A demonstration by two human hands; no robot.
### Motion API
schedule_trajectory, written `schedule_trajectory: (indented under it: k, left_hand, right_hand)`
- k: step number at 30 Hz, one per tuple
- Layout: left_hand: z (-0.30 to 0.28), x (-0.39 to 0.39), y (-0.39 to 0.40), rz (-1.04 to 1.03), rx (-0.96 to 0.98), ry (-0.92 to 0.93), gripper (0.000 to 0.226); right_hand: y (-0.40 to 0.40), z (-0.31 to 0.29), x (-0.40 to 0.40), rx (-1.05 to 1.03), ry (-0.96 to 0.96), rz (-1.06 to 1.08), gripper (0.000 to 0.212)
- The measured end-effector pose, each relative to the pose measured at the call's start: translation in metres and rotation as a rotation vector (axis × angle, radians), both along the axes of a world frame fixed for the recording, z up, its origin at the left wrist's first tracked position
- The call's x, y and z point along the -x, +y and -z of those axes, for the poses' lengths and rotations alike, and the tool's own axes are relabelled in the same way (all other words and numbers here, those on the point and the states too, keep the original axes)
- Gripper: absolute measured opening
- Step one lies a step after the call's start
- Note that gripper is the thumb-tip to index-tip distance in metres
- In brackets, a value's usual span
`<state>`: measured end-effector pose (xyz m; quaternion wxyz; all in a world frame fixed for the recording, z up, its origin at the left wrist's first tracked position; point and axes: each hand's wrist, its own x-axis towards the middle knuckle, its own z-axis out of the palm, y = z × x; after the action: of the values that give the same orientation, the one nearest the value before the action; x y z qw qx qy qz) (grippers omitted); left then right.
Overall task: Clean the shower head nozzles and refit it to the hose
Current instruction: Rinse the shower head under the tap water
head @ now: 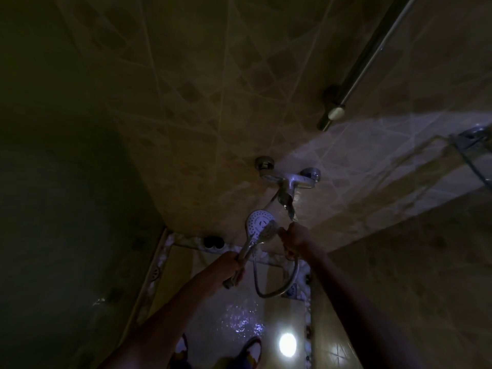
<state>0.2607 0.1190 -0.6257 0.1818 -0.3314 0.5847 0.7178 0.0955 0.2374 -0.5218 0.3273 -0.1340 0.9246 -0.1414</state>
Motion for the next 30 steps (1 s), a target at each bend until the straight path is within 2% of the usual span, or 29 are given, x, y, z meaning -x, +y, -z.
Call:
schedule_trajectory:
  k: [5,9,13,16,24,30]
  left_hand:
    - [-0.016,-0.003,0.001,-0.028,0.024,0.001,0.035]
    - [-0.017,-0.005,0.001,-0.055,-0.009,-0.006,0.031]
    - [-0.018,-0.005,-0.001,-0.043,-0.003,-0.015,0.031]
    - [-0.018,-0.005,-0.002,-0.041,0.012,-0.025,0.030]
    - [-0.020,-0.004,0.000,-0.016,0.032,-0.022,0.033]
    - [-0.021,-0.003,-0.004,0.058,0.063,-0.044,0.036]
  right_hand:
    - [0.002,0.007,-0.017,-0.021,-0.078,-0.049,0.035]
    - [-0.019,0.002,-0.018,-0.018,-0.027,-0.124,0.039]
    - [-0.023,-0.001,-0.003,-0.011,-0.019,-0.068,0.034]
    - [-0.011,-0.002,0.001,-0.012,-0.016,-0.054,0.039]
    - [-0.017,-0.003,-0.017,-0.056,-0.053,-0.225,0.040]
    - [-0.024,-0.013,0.004,0.023,0.006,-0.102,0.041]
